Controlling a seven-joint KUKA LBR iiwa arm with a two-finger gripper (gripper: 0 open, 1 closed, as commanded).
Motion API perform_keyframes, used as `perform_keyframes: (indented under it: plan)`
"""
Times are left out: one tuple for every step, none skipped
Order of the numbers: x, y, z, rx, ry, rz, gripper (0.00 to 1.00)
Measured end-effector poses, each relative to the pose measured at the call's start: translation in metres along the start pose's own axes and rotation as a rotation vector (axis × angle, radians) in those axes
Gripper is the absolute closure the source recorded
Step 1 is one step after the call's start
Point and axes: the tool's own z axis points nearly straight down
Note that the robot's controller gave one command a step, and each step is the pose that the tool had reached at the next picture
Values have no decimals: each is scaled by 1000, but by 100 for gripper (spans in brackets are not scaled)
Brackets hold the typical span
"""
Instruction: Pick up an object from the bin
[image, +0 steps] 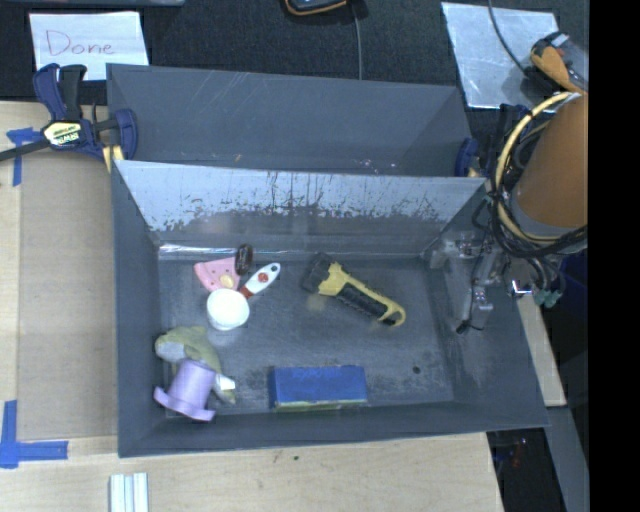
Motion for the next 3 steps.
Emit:
perform_keyframes:
  plan:
    - [-2,1,-4,1,-8,-3,0]
    - [-71,63,138,1,-11,151,0]
    - [-60,72,66,3,-23,244,0]
